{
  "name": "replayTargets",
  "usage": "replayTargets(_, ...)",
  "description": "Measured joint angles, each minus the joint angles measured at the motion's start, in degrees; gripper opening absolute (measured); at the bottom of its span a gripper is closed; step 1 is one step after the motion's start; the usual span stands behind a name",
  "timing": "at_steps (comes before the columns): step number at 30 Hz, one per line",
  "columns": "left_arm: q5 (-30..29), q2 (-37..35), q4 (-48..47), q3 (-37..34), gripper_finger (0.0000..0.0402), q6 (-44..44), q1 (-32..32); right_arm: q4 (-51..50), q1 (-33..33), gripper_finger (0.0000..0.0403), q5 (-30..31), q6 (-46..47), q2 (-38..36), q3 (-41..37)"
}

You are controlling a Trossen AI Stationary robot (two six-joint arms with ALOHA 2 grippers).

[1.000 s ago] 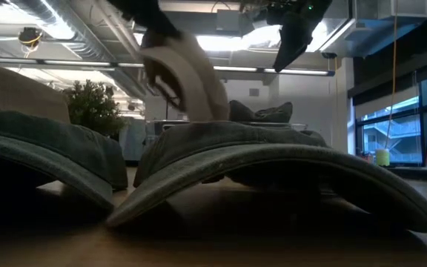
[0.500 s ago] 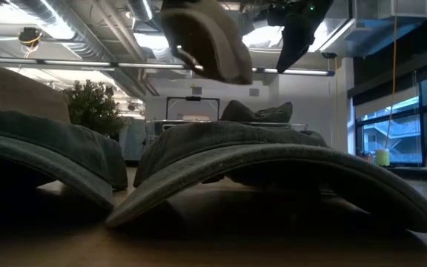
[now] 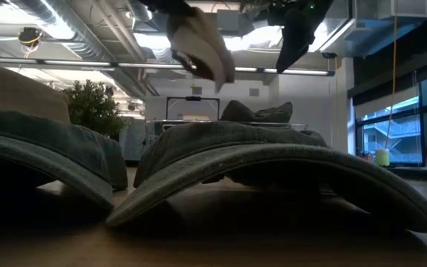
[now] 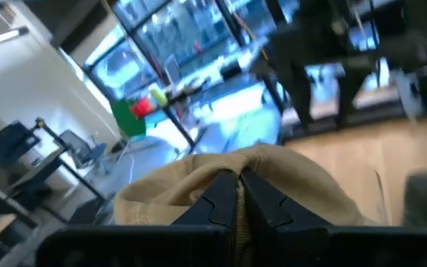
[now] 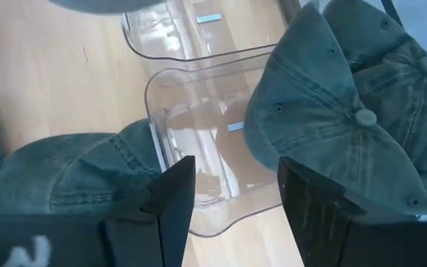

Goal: Pick & Place hat
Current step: Put the brown cap into the left transparent bin

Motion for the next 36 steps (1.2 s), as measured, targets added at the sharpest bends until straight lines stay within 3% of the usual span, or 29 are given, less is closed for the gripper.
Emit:
replayTargets(4,5.0,-0.07,10.63,-2.47,0.0003,-0.37,5.36,-0.47,0.0,0.0193,0.0,0.32,0.0,0.02)
replayTargets(10,12.01,0.24,27.91,-11.82,0.0003,-2.84,11.99,-2.12,0.0,0.0193,0.02,1.63,0.0,0.0)
replayTargets(16,18.49,1.33,31.93,-18.47,0.0003,-7.23,19.38,-1.63,0.0,0.0193,0.02,1.66,0.0,0.01)
replayTargets(23,22.5,9.41,41.71,-20.15,0.0003,-8.45,23.32,-1.18,0.0,0.0193,0.03,3.31,0.0,0.01)
replayTargets(31,22.0,19.39,44.05,-20.15,0.0003,-7.62,25.16,-1.21,0.0,0.0193,0.03,5.27,0.0,0.01)
replayTargets(36,21.7,20.94,44.52,-20.15,0.0003,-6.95,26.33,-1.22,0.0,0.0193,0.04,5.27,0.0,0.0)
